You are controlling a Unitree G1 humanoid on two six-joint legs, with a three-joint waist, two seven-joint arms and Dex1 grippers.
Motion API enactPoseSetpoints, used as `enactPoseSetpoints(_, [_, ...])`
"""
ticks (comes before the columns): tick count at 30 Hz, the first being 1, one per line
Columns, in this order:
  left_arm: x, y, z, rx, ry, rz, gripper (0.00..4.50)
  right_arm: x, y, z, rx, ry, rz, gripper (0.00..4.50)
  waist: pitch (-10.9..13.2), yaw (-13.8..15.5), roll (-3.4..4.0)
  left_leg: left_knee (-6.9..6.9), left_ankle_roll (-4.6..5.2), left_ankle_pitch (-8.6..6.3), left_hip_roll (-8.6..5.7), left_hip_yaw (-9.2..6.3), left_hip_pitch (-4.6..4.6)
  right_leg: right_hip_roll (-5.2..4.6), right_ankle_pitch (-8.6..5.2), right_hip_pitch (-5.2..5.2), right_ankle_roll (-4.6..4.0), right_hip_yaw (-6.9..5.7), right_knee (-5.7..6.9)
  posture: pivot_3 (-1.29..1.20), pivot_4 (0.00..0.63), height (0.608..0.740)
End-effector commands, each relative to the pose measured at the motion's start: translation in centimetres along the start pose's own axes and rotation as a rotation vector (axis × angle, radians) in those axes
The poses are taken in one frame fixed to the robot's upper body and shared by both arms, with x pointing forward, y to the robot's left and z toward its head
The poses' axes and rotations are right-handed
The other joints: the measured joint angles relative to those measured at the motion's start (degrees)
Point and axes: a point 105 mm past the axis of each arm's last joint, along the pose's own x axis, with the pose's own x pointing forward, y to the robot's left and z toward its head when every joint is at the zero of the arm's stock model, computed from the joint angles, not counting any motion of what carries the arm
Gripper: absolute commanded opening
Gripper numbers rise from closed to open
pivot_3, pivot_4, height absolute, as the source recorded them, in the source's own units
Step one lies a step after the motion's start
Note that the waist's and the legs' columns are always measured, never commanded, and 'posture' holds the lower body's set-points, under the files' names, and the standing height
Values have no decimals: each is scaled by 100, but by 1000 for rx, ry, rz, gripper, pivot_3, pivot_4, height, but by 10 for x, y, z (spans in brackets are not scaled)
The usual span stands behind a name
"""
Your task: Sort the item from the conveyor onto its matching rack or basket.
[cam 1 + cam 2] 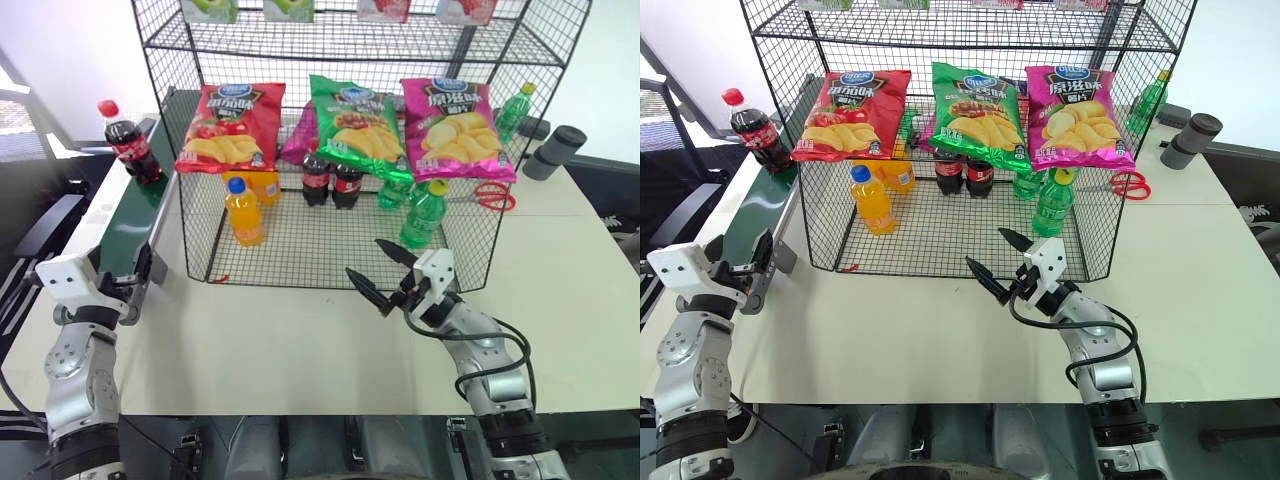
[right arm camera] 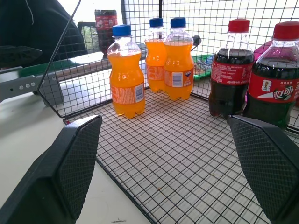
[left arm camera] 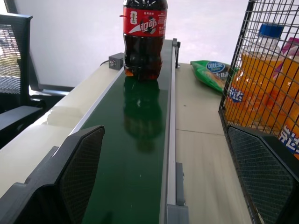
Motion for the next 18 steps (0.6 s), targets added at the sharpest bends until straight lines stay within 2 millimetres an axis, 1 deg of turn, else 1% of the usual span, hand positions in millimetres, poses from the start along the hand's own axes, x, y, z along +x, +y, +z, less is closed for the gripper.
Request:
enactPoseSetpoints(1, [3,5,17,8,-66,7,4500,3,1,11,-32,-49,8,4473,0,1,0,0,0,0,0,0,0,0,0,0,0,0,0,0,150,740])
enactPoseSetpoints(8, [4,7,18,9,-71,18,4500,5,2,11,-34,-46,15,4473,0,-3,0,0,0,0,0,0,0,-1,0,0,0,0,0,0,150,740])
enactPoseSetpoints(12, [3,13,19,15,-72,43,4500,6,3,10,-34,-44,17,4473,0,-2,0,0,0,0,0,0,0,-2,0,0,0,0,0,0,150,740])
enactPoseSetpoints(18, [1,16,20,10,-74,54,4500,8,5,9,-40,-39,28,4473,0,-1,0,0,0,0,0,0,0,-2,0,0,0,-1,0,0,150,740])
